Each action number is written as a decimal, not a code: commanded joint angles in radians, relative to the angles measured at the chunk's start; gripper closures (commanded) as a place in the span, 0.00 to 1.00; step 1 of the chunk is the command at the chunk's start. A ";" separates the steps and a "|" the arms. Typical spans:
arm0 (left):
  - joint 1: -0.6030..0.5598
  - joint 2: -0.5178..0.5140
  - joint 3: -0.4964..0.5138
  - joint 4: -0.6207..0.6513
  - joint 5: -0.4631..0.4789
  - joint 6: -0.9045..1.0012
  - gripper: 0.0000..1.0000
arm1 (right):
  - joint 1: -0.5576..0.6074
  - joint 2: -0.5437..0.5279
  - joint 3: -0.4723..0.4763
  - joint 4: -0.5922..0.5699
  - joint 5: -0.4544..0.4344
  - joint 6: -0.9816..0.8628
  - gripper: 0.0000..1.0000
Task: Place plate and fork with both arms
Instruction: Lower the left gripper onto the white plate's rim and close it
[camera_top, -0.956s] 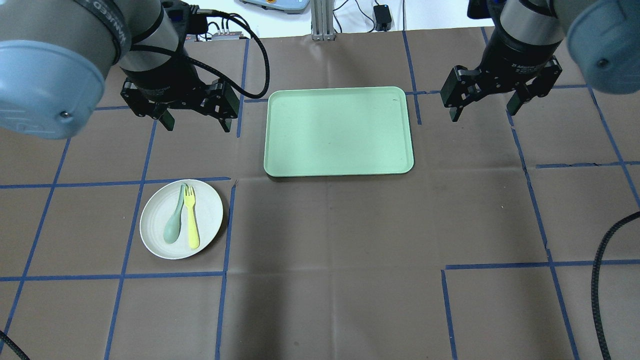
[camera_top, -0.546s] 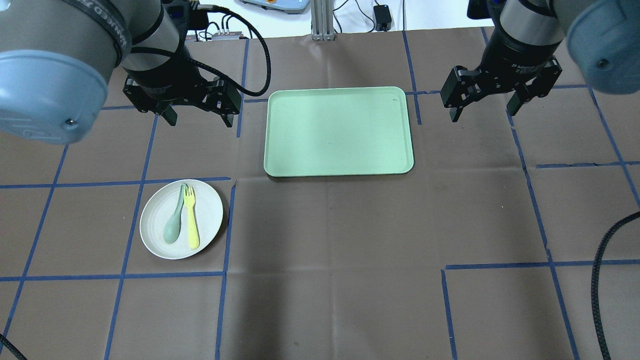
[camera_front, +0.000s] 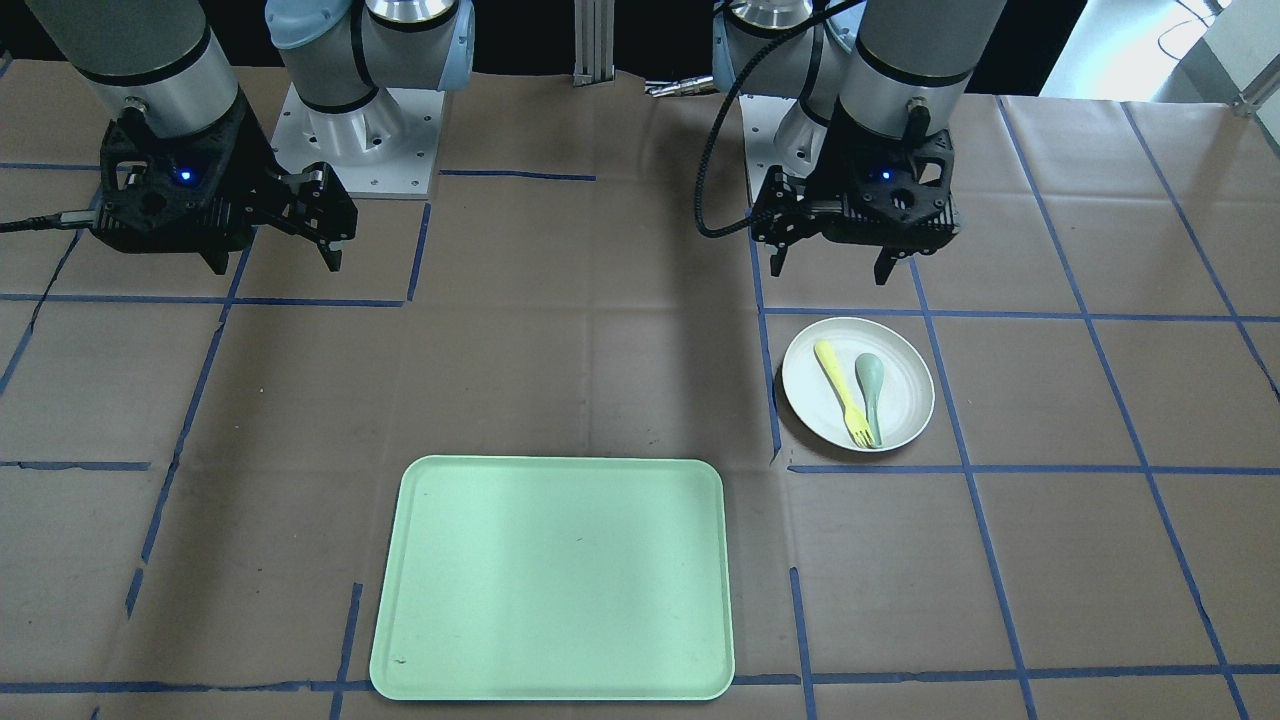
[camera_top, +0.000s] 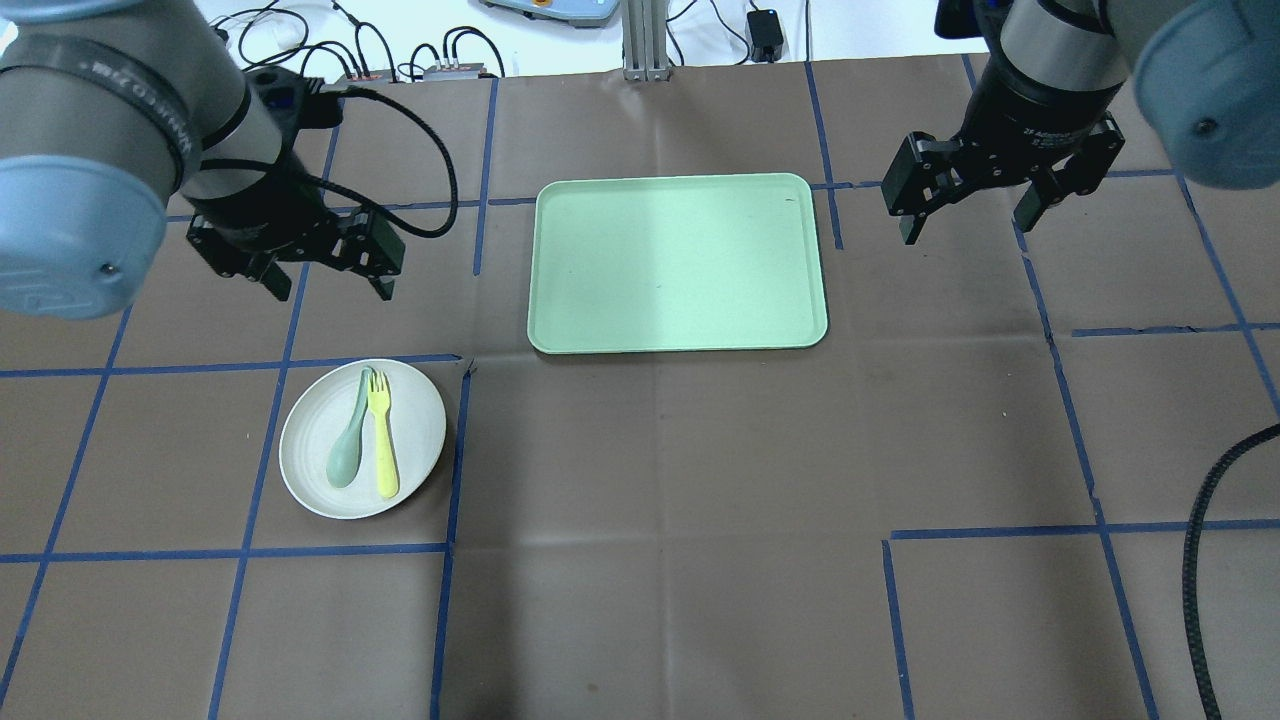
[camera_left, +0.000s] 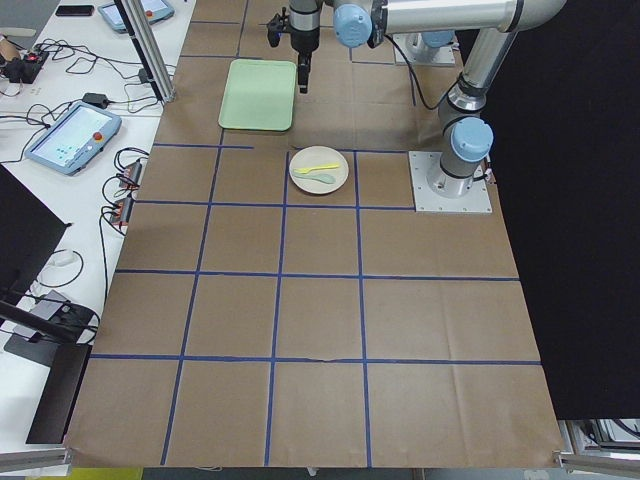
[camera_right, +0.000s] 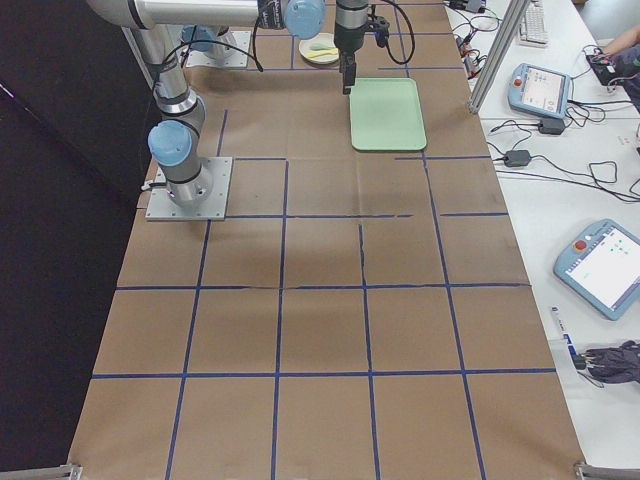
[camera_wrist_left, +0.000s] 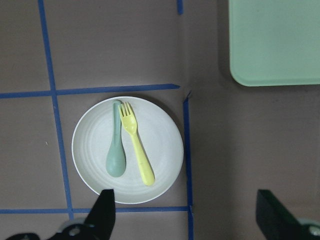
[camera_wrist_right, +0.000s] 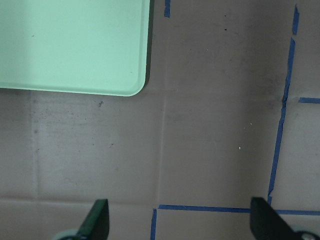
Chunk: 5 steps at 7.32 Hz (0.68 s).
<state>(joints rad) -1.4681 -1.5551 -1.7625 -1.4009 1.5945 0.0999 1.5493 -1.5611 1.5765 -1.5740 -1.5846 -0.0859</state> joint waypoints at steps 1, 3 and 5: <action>0.177 0.000 -0.153 0.150 0.001 0.087 0.00 | 0.000 0.001 0.000 0.000 0.000 0.000 0.00; 0.317 -0.023 -0.247 0.198 -0.005 0.180 0.00 | 0.000 0.001 0.000 0.000 0.000 0.000 0.00; 0.344 -0.084 -0.316 0.318 -0.039 0.182 0.00 | 0.000 0.001 0.000 0.000 0.000 0.000 0.00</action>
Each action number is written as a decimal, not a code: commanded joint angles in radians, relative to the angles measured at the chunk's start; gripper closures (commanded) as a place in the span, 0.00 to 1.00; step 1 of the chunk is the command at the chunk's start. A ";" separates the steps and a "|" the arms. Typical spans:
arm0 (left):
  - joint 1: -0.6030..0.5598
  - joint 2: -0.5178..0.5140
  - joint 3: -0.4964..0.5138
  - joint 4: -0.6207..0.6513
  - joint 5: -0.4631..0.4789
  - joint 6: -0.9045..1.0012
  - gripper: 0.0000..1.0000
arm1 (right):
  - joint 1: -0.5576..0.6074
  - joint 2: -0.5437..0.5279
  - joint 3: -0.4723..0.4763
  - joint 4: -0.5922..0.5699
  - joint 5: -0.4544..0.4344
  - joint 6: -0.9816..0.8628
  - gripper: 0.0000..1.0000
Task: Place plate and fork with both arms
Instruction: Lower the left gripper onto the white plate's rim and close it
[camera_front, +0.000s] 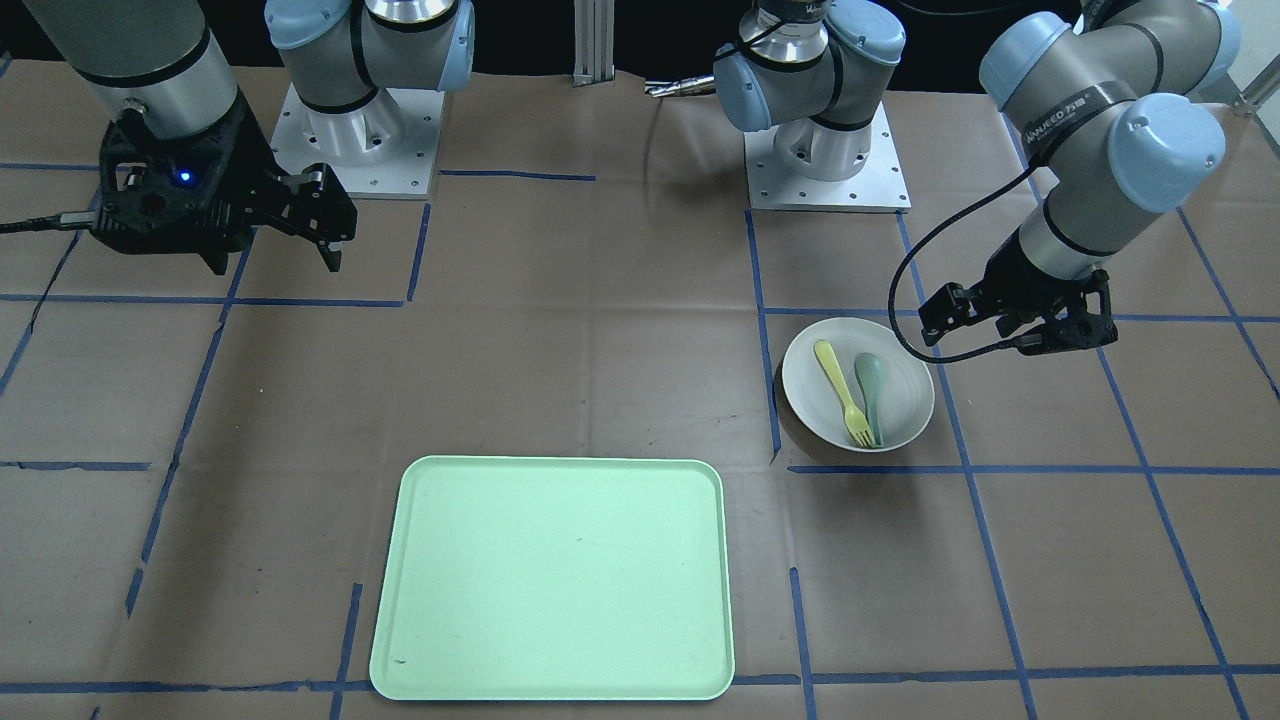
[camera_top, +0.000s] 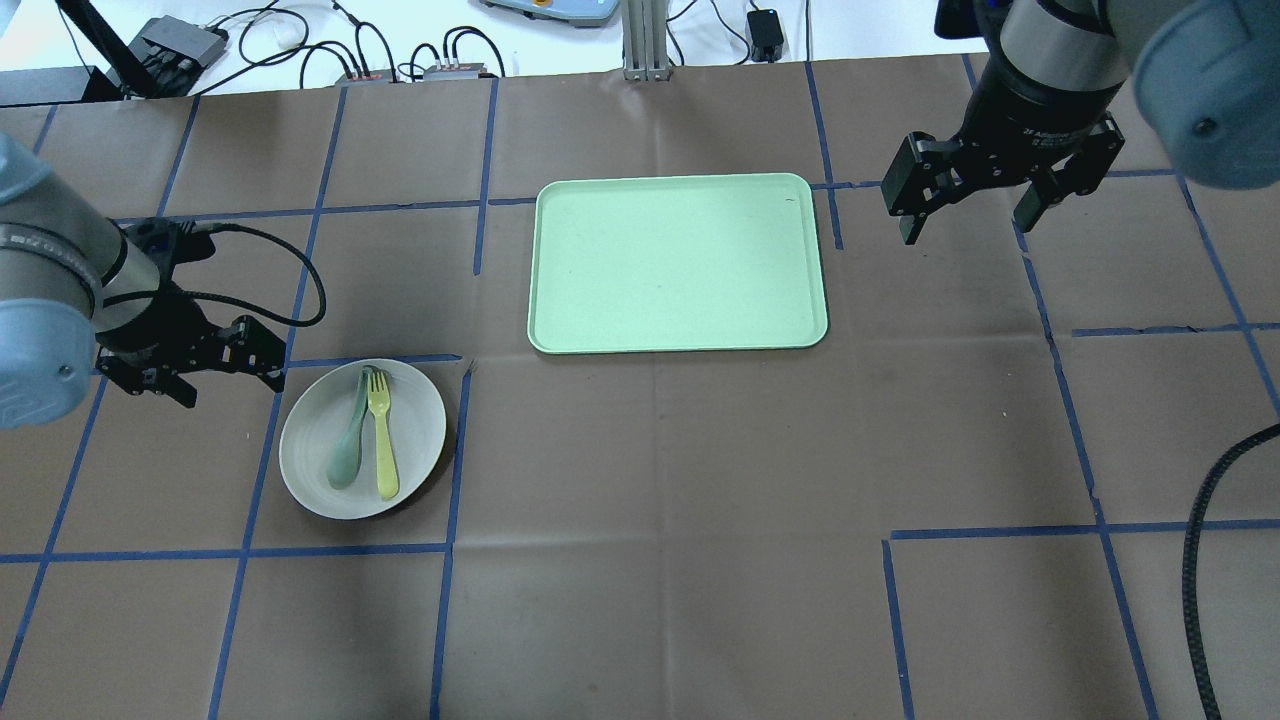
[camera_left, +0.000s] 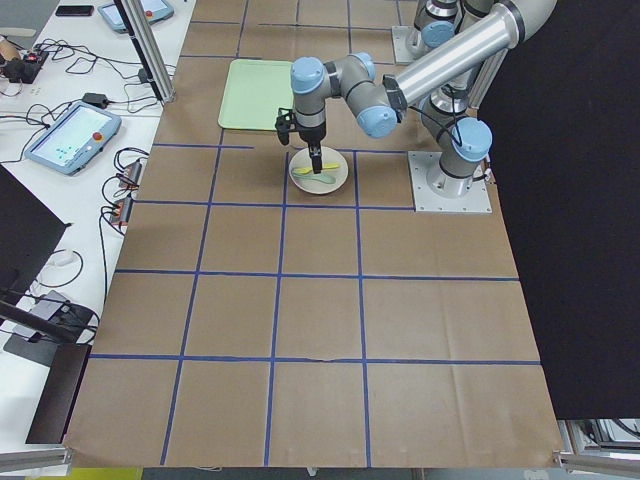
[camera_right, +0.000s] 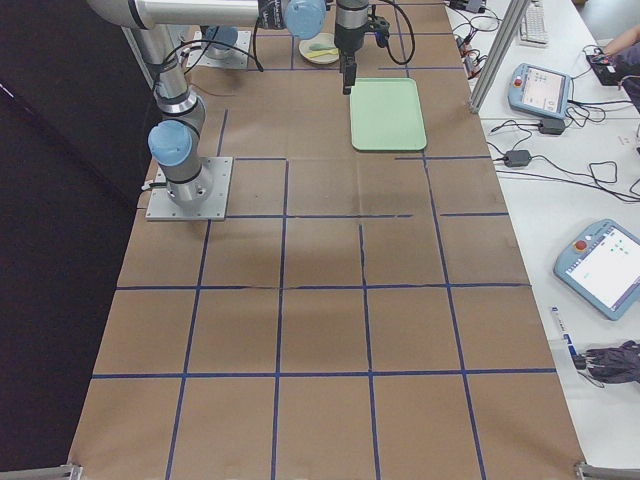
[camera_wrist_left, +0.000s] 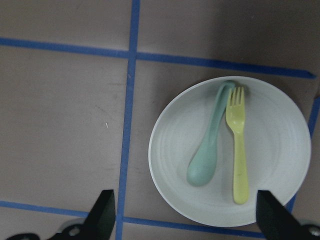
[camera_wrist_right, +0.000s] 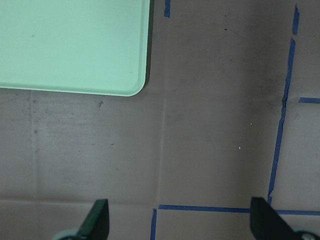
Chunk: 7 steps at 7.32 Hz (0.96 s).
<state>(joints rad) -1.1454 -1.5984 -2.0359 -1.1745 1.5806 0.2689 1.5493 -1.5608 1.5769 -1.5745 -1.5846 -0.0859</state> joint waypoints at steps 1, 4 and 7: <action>0.023 -0.105 -0.058 0.196 -0.036 0.021 0.00 | 0.000 0.001 0.000 0.001 0.000 0.000 0.00; 0.029 -0.170 -0.059 0.231 -0.097 0.101 0.01 | 0.000 -0.001 0.000 0.001 0.002 0.000 0.00; 0.029 -0.202 -0.061 0.268 -0.097 0.235 0.05 | 0.000 -0.001 0.000 0.001 0.000 0.000 0.00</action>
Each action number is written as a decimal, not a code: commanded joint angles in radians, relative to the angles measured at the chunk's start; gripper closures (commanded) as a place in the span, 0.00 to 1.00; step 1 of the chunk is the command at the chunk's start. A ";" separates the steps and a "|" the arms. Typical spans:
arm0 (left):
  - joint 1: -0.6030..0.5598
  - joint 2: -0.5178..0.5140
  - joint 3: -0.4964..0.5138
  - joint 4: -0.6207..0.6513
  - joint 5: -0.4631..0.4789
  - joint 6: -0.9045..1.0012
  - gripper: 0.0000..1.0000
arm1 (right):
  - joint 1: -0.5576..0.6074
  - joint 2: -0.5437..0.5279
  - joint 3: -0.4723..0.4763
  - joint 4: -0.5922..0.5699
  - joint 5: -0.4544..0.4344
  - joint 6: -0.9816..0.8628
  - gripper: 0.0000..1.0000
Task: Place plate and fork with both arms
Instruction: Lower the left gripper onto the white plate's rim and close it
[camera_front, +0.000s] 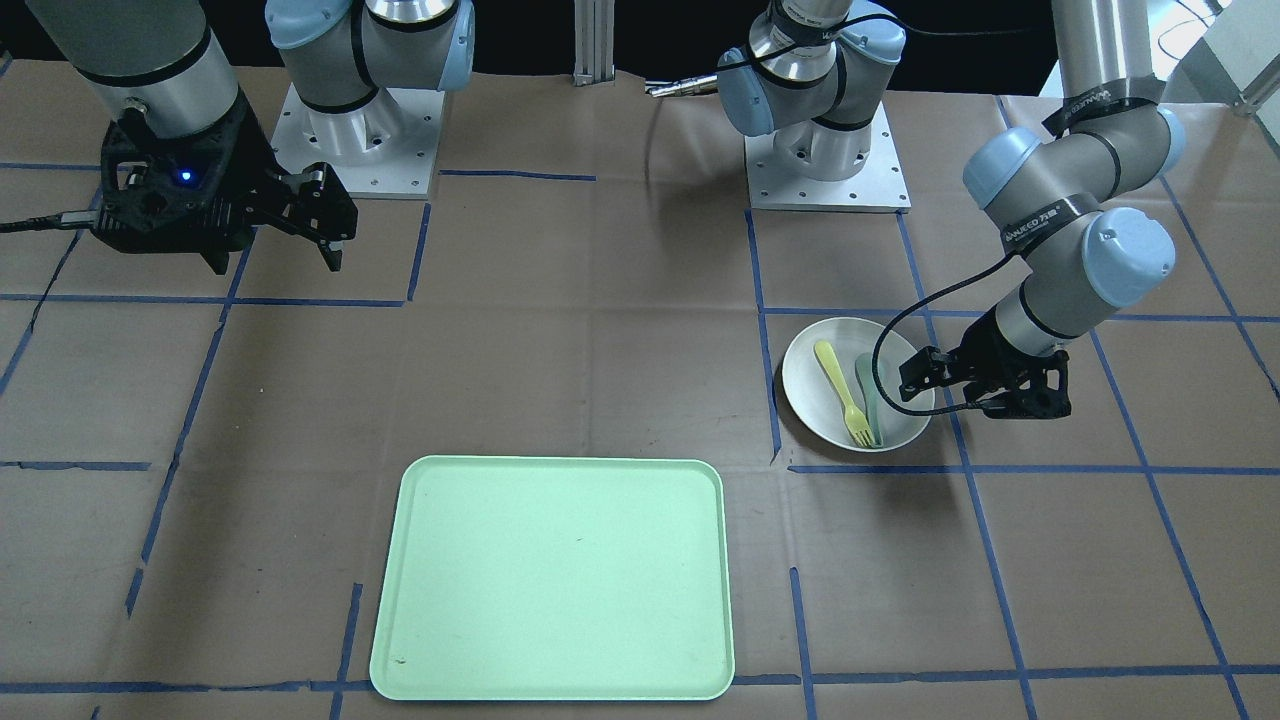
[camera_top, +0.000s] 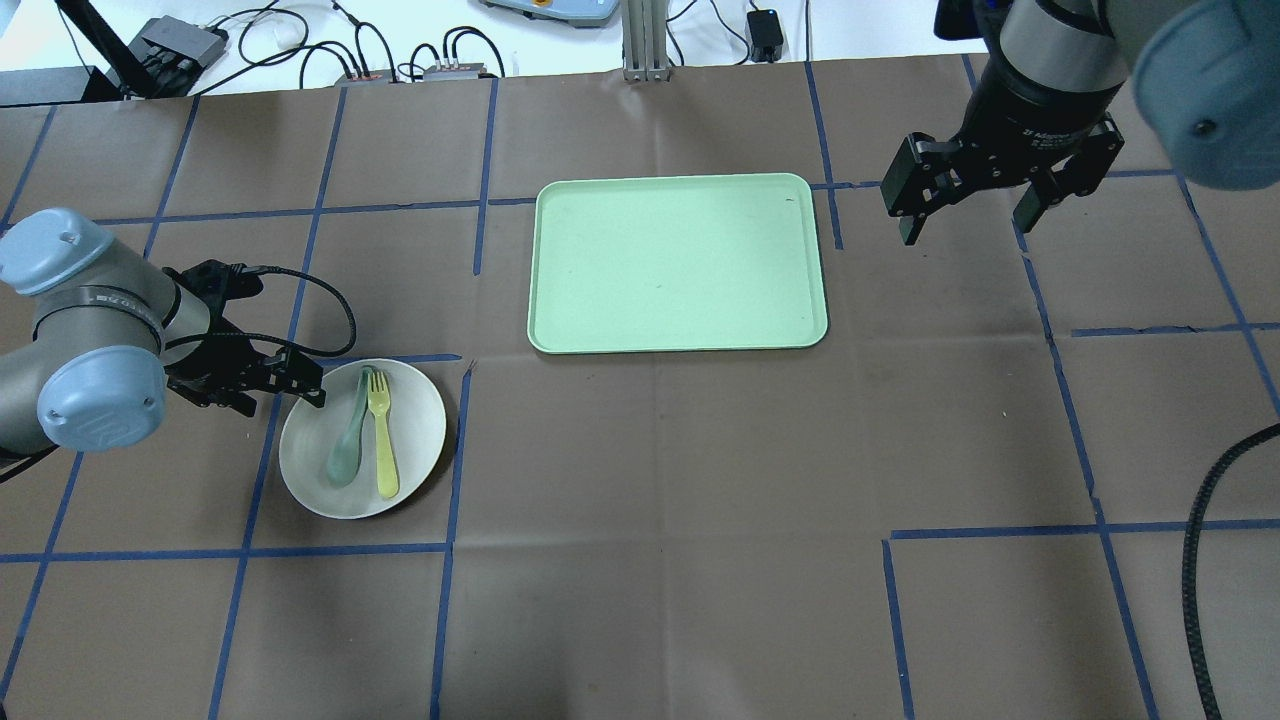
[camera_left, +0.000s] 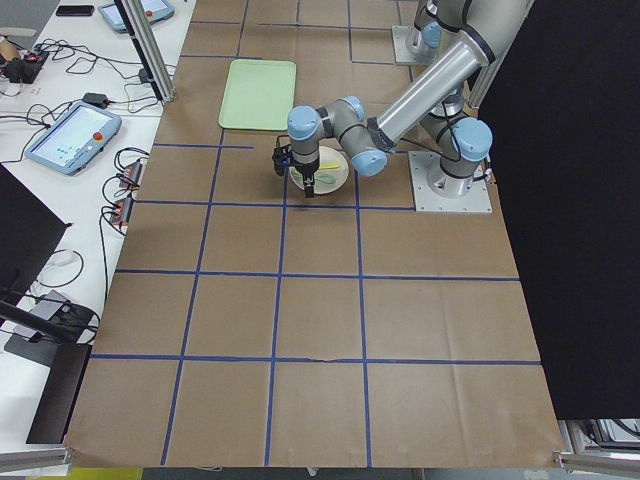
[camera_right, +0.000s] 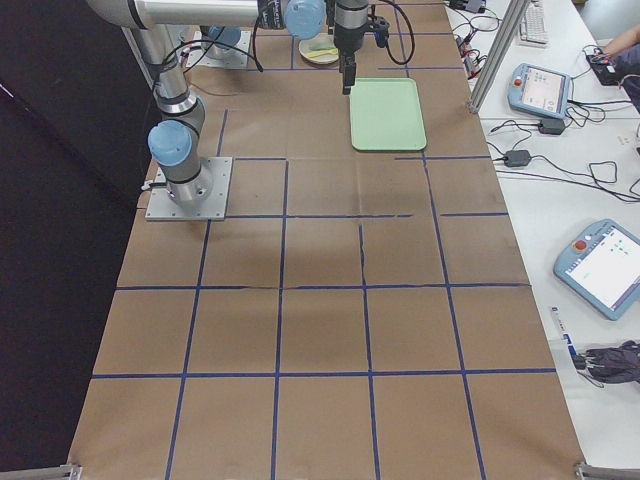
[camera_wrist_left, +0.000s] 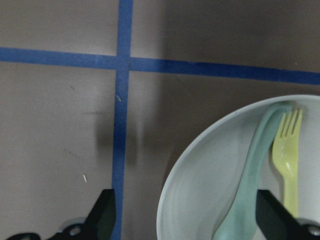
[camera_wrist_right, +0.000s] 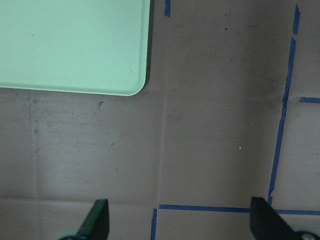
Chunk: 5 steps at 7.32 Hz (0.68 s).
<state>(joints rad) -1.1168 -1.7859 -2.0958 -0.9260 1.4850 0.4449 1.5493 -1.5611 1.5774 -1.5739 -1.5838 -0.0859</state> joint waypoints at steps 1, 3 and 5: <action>0.006 -0.024 -0.003 0.033 0.000 0.118 0.05 | 0.000 0.000 0.000 0.000 0.001 0.000 0.00; 0.064 -0.056 -0.024 0.044 -0.005 0.123 0.03 | 0.000 0.000 0.001 0.000 -0.001 0.000 0.00; 0.075 -0.047 -0.053 0.073 -0.008 0.101 0.06 | 0.000 0.001 0.001 -0.002 -0.001 0.000 0.00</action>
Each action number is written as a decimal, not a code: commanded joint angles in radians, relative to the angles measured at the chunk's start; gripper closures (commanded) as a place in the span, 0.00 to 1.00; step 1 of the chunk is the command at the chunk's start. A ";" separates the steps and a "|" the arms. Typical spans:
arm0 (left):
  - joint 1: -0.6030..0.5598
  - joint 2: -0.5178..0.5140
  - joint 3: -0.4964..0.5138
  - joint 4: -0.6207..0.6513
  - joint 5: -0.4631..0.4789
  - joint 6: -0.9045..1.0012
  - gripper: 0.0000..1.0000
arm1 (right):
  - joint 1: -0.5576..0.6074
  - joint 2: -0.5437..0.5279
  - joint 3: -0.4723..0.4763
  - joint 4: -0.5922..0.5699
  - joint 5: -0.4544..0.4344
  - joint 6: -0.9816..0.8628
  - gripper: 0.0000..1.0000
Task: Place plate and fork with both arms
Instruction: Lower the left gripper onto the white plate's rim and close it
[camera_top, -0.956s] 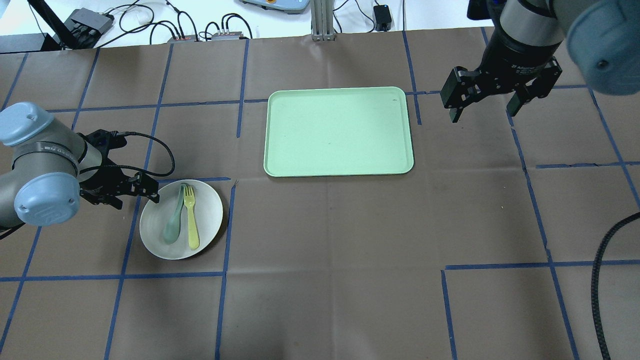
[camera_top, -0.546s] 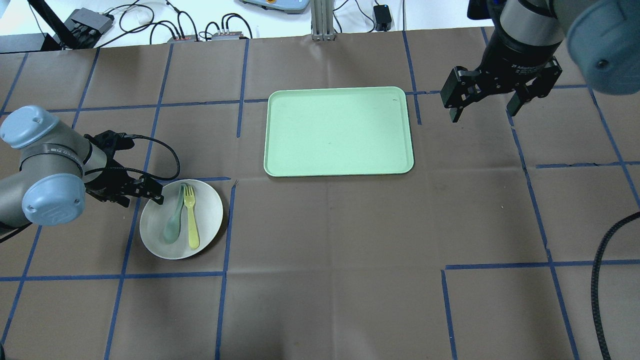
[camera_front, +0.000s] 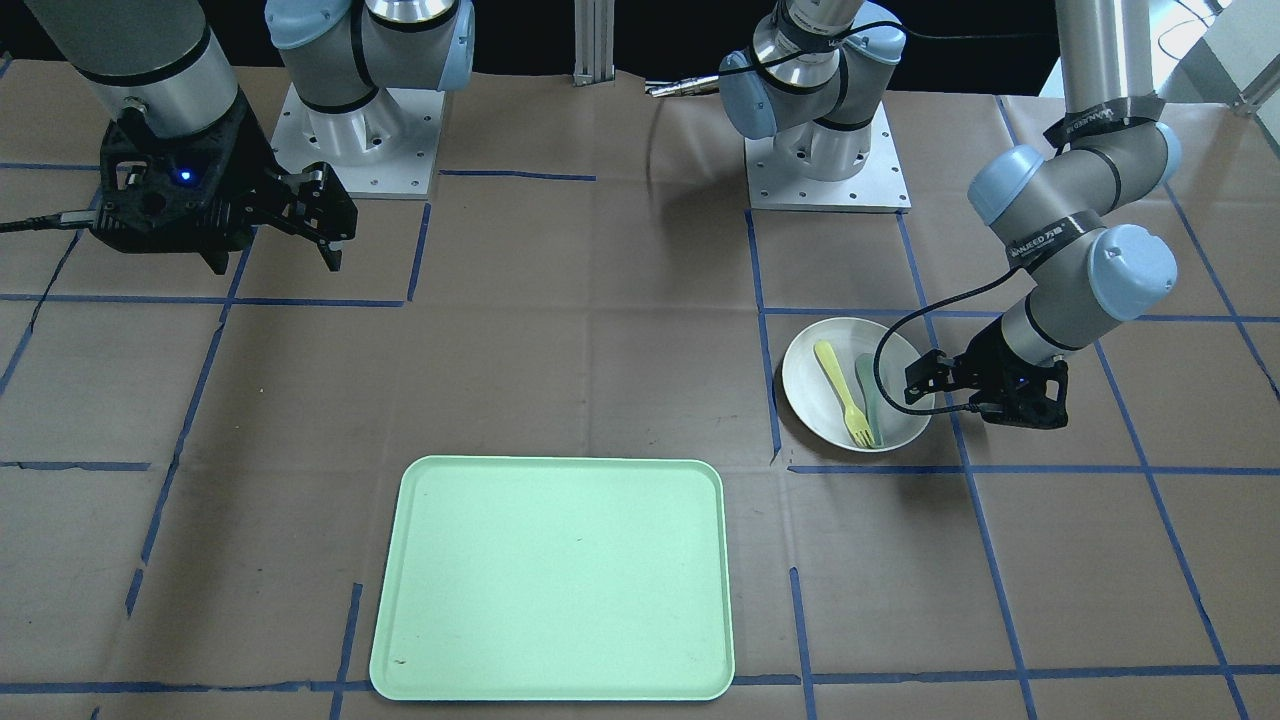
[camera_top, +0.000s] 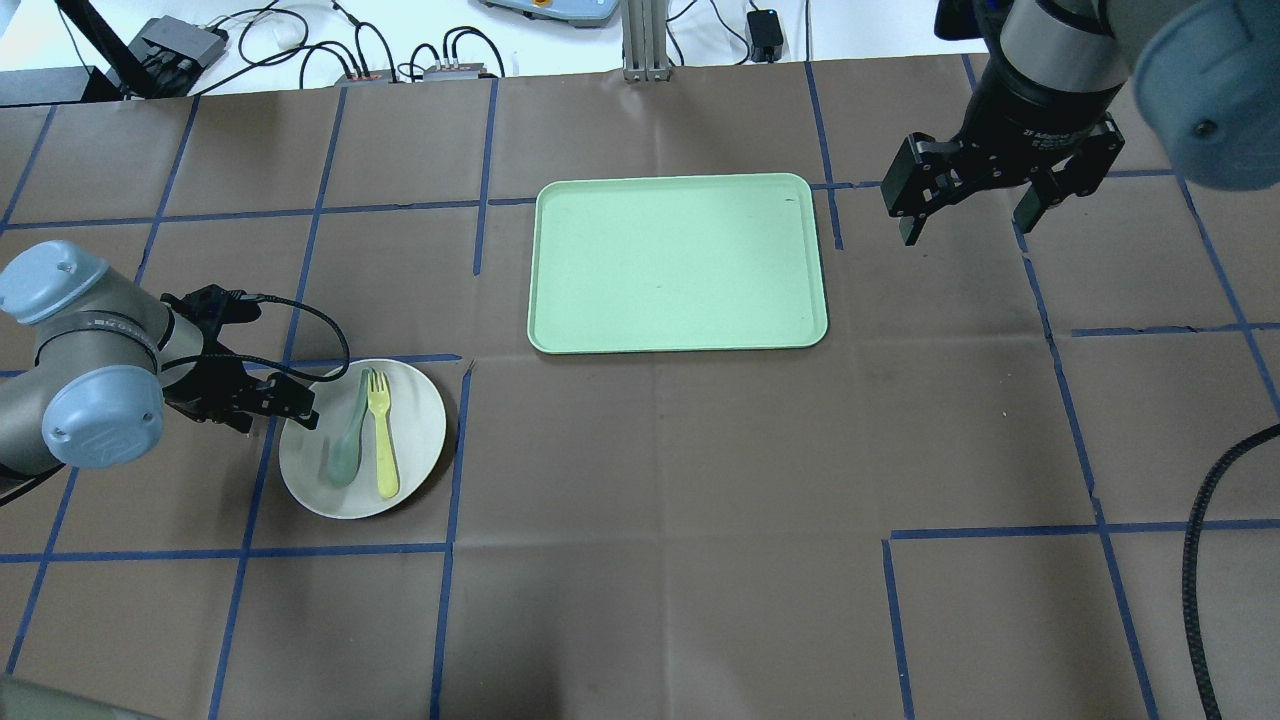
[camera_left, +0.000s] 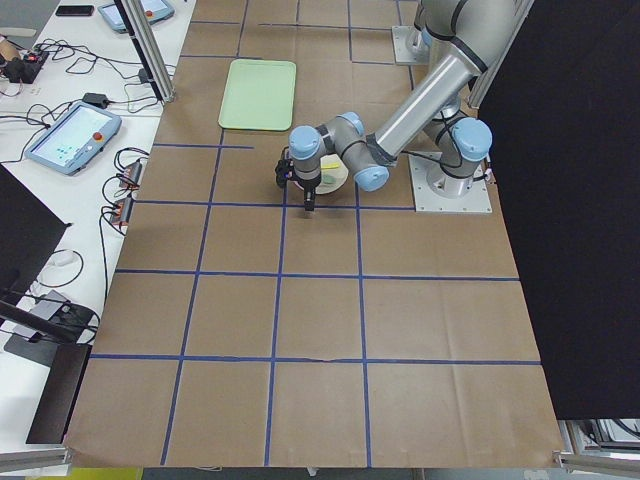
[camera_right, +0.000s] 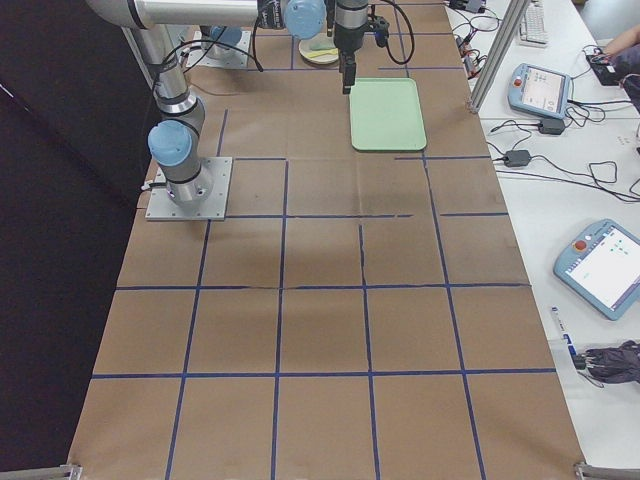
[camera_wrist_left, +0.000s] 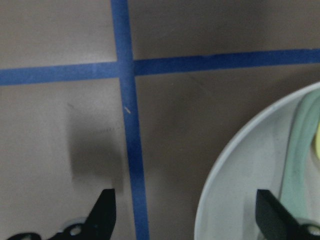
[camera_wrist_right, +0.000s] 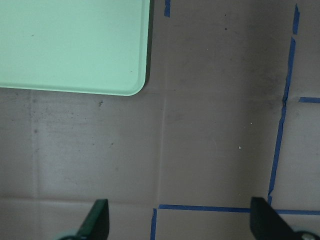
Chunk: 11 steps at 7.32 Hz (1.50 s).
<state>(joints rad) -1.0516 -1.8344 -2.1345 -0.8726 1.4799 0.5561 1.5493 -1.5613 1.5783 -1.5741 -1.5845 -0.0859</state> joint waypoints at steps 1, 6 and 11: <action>0.012 0.006 -0.015 0.020 -0.004 -0.028 0.07 | 0.000 0.000 -0.001 0.000 0.001 0.000 0.00; 0.013 0.012 -0.021 0.018 -0.049 -0.031 0.44 | 0.000 0.000 -0.001 0.000 0.000 0.000 0.00; 0.013 0.023 -0.019 0.018 -0.087 -0.025 0.85 | 0.000 0.000 0.000 -0.001 0.000 0.000 0.00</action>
<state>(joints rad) -1.0385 -1.8135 -2.1549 -0.8545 1.3957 0.5270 1.5494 -1.5616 1.5778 -1.5742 -1.5835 -0.0859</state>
